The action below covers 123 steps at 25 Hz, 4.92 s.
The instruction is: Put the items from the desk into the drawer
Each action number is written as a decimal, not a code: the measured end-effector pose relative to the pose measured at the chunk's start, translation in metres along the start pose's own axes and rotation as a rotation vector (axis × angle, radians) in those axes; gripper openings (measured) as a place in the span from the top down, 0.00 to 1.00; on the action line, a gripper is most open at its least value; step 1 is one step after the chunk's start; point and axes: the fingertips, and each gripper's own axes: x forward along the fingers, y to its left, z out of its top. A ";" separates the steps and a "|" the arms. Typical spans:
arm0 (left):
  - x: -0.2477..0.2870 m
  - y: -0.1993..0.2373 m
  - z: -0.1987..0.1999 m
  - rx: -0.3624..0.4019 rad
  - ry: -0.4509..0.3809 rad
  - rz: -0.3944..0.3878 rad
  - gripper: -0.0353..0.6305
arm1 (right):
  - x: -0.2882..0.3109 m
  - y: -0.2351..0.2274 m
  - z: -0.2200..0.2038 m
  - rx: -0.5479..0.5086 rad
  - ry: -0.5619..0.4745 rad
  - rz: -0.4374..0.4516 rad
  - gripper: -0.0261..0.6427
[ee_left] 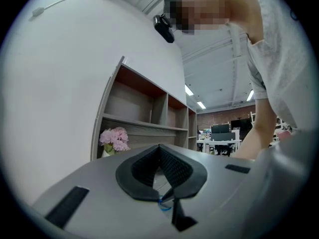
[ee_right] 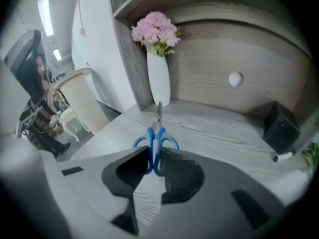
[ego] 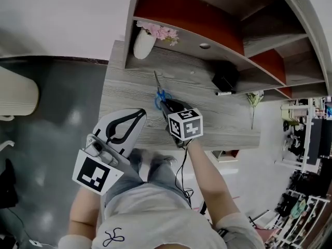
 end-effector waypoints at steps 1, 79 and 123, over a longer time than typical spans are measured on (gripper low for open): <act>0.004 -0.005 0.002 0.003 -0.005 -0.014 0.93 | -0.010 0.000 0.004 0.006 -0.026 0.004 0.84; 0.279 -0.514 -0.035 0.037 0.038 -0.856 0.93 | -0.348 -0.289 -0.461 0.918 -0.284 -0.566 0.84; 0.289 -0.485 -0.041 0.054 0.042 -0.762 0.93 | -0.270 -0.322 -0.436 0.872 -0.257 -0.475 0.85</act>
